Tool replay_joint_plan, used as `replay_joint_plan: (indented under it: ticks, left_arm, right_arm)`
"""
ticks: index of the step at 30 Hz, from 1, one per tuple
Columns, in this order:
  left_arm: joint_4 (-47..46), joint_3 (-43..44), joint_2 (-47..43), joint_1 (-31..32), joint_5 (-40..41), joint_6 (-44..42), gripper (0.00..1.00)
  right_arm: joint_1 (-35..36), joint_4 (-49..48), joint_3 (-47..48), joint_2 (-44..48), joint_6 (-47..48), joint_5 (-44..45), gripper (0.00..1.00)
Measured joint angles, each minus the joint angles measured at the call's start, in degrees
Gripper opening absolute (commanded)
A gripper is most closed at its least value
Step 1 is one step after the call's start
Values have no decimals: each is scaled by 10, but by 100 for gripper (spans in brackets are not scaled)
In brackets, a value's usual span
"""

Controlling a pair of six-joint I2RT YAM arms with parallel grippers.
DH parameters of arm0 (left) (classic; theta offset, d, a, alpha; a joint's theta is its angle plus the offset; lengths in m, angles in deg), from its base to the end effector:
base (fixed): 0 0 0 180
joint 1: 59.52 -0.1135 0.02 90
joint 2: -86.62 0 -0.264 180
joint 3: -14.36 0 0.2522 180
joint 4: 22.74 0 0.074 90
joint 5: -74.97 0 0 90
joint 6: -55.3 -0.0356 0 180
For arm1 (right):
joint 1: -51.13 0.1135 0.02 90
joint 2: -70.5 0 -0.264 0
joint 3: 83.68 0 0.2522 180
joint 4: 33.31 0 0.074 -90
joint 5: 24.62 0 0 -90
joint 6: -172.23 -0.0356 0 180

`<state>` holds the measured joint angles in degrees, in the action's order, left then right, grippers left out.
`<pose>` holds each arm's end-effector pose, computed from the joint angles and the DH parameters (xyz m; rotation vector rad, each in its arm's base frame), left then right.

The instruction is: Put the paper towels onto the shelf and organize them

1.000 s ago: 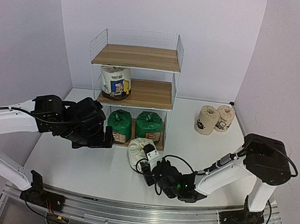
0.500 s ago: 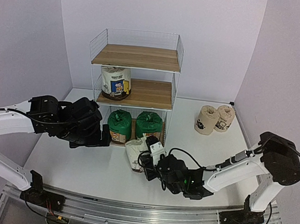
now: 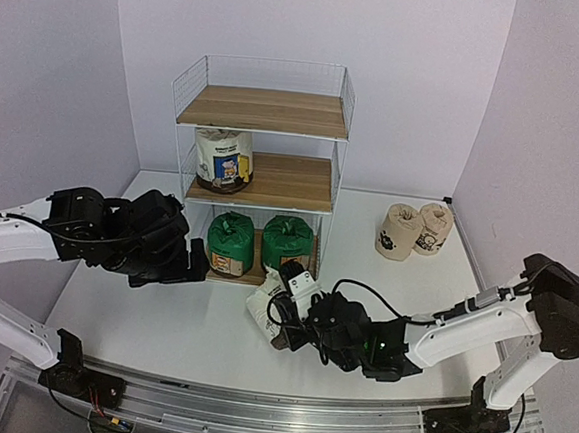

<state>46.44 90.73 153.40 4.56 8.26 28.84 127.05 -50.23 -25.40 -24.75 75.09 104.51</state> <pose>0.1082 -0.1905 0.3061 -0.1295 2.5244 -0.3859 0.1048 0.3254 0.1899 -0.6474 1.7382 0.3560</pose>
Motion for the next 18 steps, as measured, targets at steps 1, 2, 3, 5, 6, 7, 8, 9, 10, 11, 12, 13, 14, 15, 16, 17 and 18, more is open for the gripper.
replay_joint_plan:
  ticks: [1,2,3,5,6,7,8,9,10,11,12,13,14,15,16,17,18]
  left_arm:
    - [0,-4,-2,0,0,1,100]
    - [0,-7,-3,0,-1,1,100]
    - [-1,-11,-5,0,-1,2,100]
    - [-6,-19,-7,0,-3,5,100]
    - [-10,-23,-8,0,-4,6,100]
    - [-13,-27,-8,0,-6,8,100]
    - [-16,-30,-8,0,-6,9,100]
    - [-19,-32,-8,0,-7,9,100]
    - [-22,-34,-8,0,-7,10,100]
    - [-25,-36,-8,0,-8,10,100]
    - [-30,-38,-9,0,-8,10,100]
    - [-35,-40,-11,0,-8,10,100]
    - [-39,-44,-14,0,-8,10,100]
    - [-44,-47,-18,0,-8,9,100]
    - [-50,-51,-23,0,-9,8,100]
    - [-57,-55,-28,0,-10,7,100]
    - [-66,-60,-34,0,-11,3,100]
  right_arm:
    - [0,5,1,1,1,-1,0]
    - [0,9,1,2,1,-2,0]
    - [0,12,1,4,1,-3,0]
    - [0,19,1,10,1,-4,0]
    - [0,22,1,13,2,-4,0]
    - [0,24,1,18,3,-4,0]
    - [0,25,2,23,5,-4,0]
    - [0,26,2,28,7,-4,0]
    - [0,26,4,34,11,-4,0]
    - [0,27,7,38,15,-4,0]
    - [0,27,13,43,21,-5,0]
    - [0,27,20,48,28,-7,0]
    - [0,26,28,53,37,-9,0]
    - [0,24,35,59,47,-11,0]
    - [0,19,42,65,58,-14,0]
    - [0,14,48,72,70,-16,0]
    - [0,5,54,78,85,-18,0]
